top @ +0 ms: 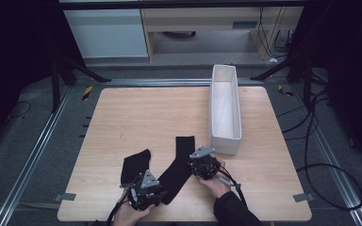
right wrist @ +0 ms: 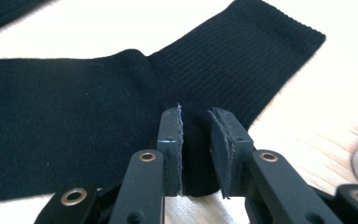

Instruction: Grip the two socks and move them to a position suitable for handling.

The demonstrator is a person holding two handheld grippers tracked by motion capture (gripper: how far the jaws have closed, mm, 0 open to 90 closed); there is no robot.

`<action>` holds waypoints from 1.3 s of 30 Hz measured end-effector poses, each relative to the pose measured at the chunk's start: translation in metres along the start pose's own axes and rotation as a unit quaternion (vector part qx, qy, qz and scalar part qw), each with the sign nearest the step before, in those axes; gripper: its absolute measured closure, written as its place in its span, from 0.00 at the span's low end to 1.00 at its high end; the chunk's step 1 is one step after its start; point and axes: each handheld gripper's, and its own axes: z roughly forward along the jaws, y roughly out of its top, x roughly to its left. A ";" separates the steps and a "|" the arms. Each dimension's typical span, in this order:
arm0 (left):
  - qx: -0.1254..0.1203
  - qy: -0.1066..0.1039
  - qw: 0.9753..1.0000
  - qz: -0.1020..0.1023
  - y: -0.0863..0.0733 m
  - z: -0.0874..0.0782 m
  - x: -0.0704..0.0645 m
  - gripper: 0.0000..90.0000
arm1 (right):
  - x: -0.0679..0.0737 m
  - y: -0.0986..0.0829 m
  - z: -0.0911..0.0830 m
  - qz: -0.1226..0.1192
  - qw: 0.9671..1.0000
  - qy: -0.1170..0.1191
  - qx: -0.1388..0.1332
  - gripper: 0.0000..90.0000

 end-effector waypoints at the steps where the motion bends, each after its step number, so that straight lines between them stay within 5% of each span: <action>1: -0.001 -0.003 1.000 0.002 0.000 0.000 -0.001 0.72 | -0.001 0.000 0.000 0.000 1.000 -0.001 0.000 0.82; 7: -0.019 -0.004 1.000 -0.009 0.001 -0.009 0.005 0.64 | -0.003 -0.003 -0.004 0.001 1.000 -0.004 0.004 0.82; 12: -0.070 0.008 0.996 -0.046 0.000 -0.039 0.030 0.58 | -0.003 -0.003 -0.007 -0.005 1.000 -0.017 0.002 0.80; 15: -0.095 0.050 0.992 -0.072 -0.007 -0.063 0.056 0.54 | -0.002 0.002 -0.014 -0.001 1.000 -0.008 -0.025 0.75; 19: -0.095 0.090 0.987 -0.087 -0.018 -0.077 0.073 0.51 | 0.008 0.016 -0.021 -0.019 0.998 0.015 -0.056 0.68; 20: -0.095 0.112 0.984 -0.100 -0.029 -0.084 0.082 0.50 | 0.012 0.022 -0.022 -0.025 0.997 0.024 -0.065 0.66; 26: -0.085 0.145 0.978 -0.121 -0.056 -0.093 0.098 0.50 | 0.039 0.055 -0.019 -0.048 0.992 0.071 -0.092 0.62; 32: -0.069 0.155 0.979 -0.110 -0.061 -0.084 0.102 0.50 | 0.069 0.076 -0.005 -0.056 0.987 0.115 -0.101 0.59; 39: -0.053 0.158 0.981 -0.100 -0.063 -0.076 0.103 0.51 | 0.102 0.074 0.021 -0.079 0.982 0.152 -0.075 0.62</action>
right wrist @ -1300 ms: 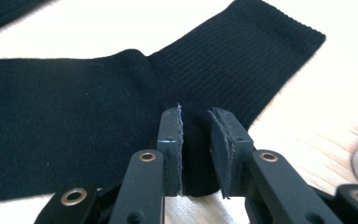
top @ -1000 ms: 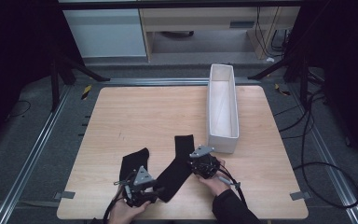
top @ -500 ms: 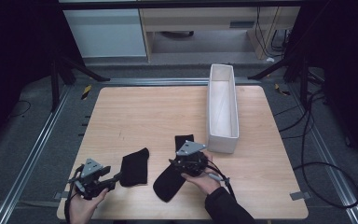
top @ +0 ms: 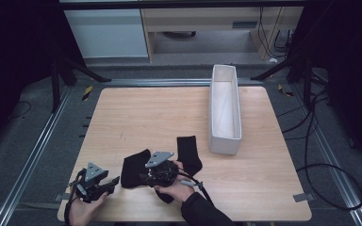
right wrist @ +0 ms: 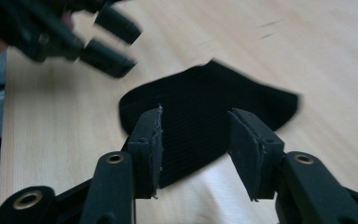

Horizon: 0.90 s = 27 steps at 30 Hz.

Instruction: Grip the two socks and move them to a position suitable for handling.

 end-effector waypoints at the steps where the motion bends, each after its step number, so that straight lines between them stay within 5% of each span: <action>1: -0.001 0.000 1.000 0.000 0.000 0.000 0.000 0.51 | 0.003 -0.002 0.004 -0.002 1.000 0.004 0.008 0.63; 8: 0.002 -0.001 1.000 0.004 0.001 0.002 -0.001 0.52 | 0.015 -0.014 0.026 -0.021 0.999 0.017 0.045 0.66; 12: 0.002 -0.005 1.000 0.004 0.001 0.003 -0.002 0.53 | 0.014 -0.017 0.029 -0.027 0.998 0.015 0.053 0.75; 17: 0.001 -0.011 1.000 0.003 0.001 0.003 -0.003 0.53 | 0.013 -0.016 0.028 -0.005 0.997 0.033 0.063 0.95; 27: -0.001 -0.029 0.999 0.012 0.004 0.003 -0.013 0.52 | 0.002 0.000 0.001 0.049 0.998 0.042 -0.003 0.97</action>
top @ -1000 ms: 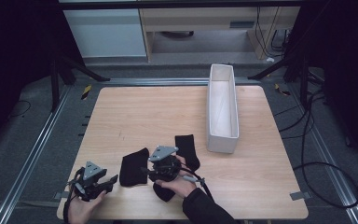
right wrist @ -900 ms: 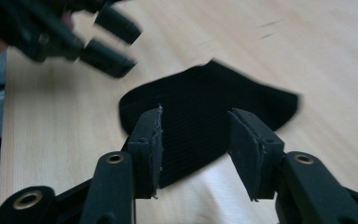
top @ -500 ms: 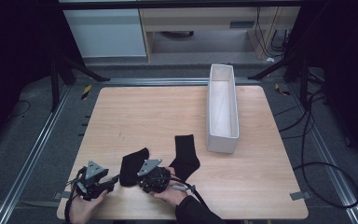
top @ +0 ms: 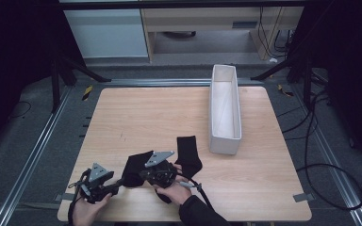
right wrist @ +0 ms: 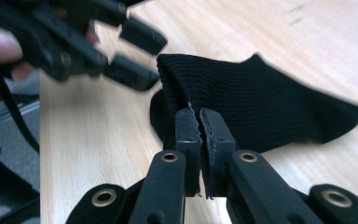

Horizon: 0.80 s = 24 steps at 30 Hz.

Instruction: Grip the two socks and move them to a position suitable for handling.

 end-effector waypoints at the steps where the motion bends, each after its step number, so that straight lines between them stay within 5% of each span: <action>1: -0.001 -0.003 1.000 0.000 0.001 0.001 -0.003 0.52 | 0.000 0.002 -0.002 0.001 1.000 0.000 -0.005 0.97; 5: 0.008 -0.016 1.000 0.012 0.004 0.008 -0.012 0.50 | 0.001 0.007 -0.008 0.002 1.000 -0.002 -0.016 0.97; 10: 0.040 -0.023 0.998 0.036 0.008 0.023 -0.024 0.59 | 0.001 0.013 -0.014 0.007 1.000 -0.001 -0.029 0.97; 19: 0.049 -0.043 0.997 0.030 0.009 0.022 -0.025 0.91 | -0.005 0.017 -0.021 0.013 0.999 -0.010 -0.034 0.97; 24: 0.050 -0.050 0.997 0.031 0.008 0.015 -0.022 0.96 | -0.010 0.022 -0.029 0.020 0.999 -0.016 -0.048 0.97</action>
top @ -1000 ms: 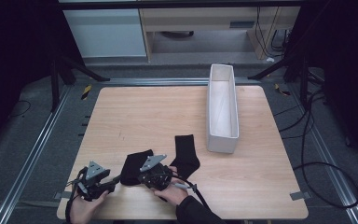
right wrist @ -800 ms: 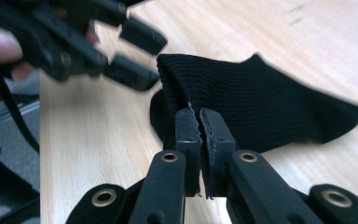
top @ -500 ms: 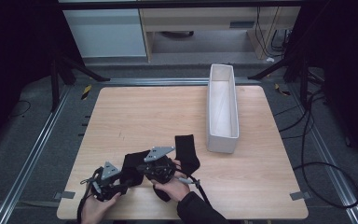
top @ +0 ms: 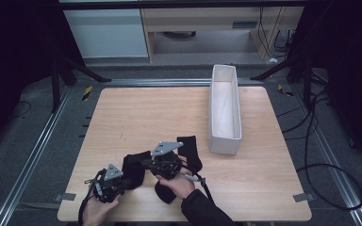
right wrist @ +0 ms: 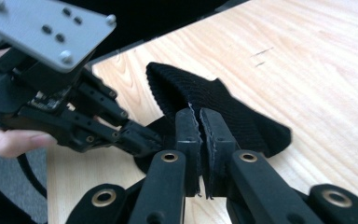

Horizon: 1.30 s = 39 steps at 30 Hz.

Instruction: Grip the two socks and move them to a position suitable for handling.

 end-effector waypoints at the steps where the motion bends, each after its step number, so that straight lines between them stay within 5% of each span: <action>1: -0.004 -0.002 1.000 -0.003 -0.001 -0.002 0.000 0.96 | -0.001 0.001 -0.002 0.002 1.000 -0.001 -0.004 0.97; 9: -0.024 -0.028 0.999 0.007 -0.010 -0.025 0.001 0.97 | -0.009 0.009 -0.018 0.016 1.000 -0.013 -0.024 0.97; 15: -0.001 -0.004 1.000 0.026 -0.013 -0.021 0.002 0.96 | -0.013 0.008 -0.022 0.029 0.999 -0.016 -0.020 0.97; 20: 0.005 0.032 0.999 -0.020 -0.015 -0.019 0.011 0.87 | -0.013 0.008 -0.022 0.036 0.999 -0.017 -0.024 0.97; 24: -0.024 0.037 0.997 -0.060 -0.014 -0.024 0.010 0.72 | -0.012 0.008 -0.019 0.032 0.999 -0.021 -0.017 0.97; 30: -0.005 0.035 0.997 -0.063 -0.010 -0.009 -0.002 0.63 | -0.012 0.006 -0.016 0.030 0.999 -0.023 -0.012 0.97; 35: 0.019 0.051 0.998 -0.045 -0.008 -0.002 -0.005 0.78 | -0.011 0.007 -0.017 0.027 0.999 -0.025 -0.016 0.97; 39: 0.024 0.037 0.998 -0.048 -0.009 -0.005 -0.002 0.96 | -0.012 0.008 -0.020 0.028 0.999 -0.028 -0.024 0.97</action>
